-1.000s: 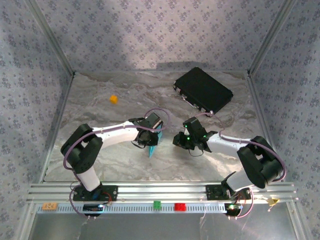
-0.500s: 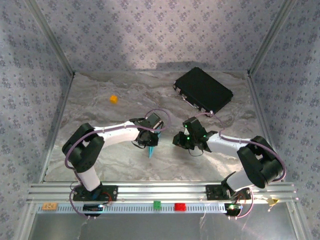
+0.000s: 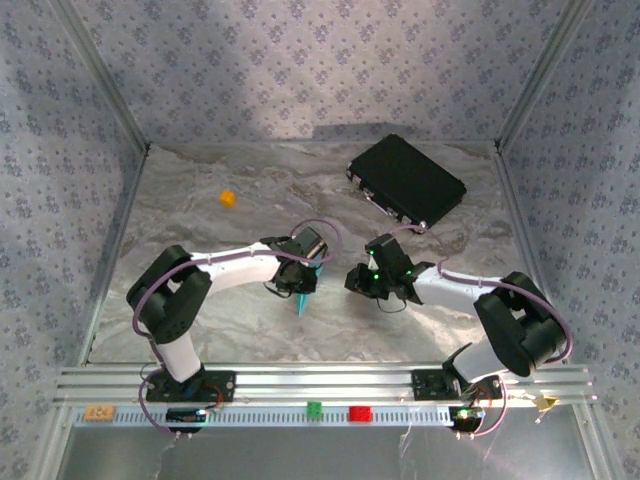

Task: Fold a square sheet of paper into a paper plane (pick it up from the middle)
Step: Move the paper plane to the center of the table.

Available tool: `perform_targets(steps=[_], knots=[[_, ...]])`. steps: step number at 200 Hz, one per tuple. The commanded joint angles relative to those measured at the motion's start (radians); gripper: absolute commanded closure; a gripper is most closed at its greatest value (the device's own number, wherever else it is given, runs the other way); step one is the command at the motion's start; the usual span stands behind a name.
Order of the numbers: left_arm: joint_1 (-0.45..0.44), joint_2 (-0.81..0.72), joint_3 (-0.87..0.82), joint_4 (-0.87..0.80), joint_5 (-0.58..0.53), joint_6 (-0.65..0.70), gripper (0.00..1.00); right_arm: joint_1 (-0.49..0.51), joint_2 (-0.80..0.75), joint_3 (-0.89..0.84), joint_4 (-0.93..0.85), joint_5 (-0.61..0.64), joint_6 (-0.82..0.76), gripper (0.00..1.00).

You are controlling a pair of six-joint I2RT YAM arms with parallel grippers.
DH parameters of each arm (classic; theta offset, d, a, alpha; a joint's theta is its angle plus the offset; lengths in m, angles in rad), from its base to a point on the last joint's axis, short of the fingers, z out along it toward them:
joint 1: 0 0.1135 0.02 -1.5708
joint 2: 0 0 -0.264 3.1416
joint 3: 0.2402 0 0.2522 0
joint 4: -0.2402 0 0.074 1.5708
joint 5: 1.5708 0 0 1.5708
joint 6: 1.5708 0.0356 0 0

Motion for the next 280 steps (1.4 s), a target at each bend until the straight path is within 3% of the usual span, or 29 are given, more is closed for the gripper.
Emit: perform_targets(steps=[1,110,155,185,280], knots=[[-0.010,0.015,0.027,-0.007,0.013,0.009,0.84,0.006,0.014,0.025,0.003,-0.006,-0.012,0.79],[-0.017,0.056,0.033,-0.027,-0.022,-0.019,0.83,0.004,0.004,0.027,-0.008,-0.003,-0.015,0.79],[-0.025,0.084,0.064,-0.061,-0.056,-0.063,0.77,-0.007,-0.028,0.018,-0.027,0.010,-0.024,0.79],[-0.037,0.109,0.093,-0.084,-0.080,-0.100,0.68,-0.018,-0.053,0.002,-0.033,0.013,-0.025,0.78],[-0.074,0.147,0.155,-0.148,-0.137,-0.213,0.65,-0.051,-0.124,-0.045,-0.045,0.009,-0.032,0.76]])
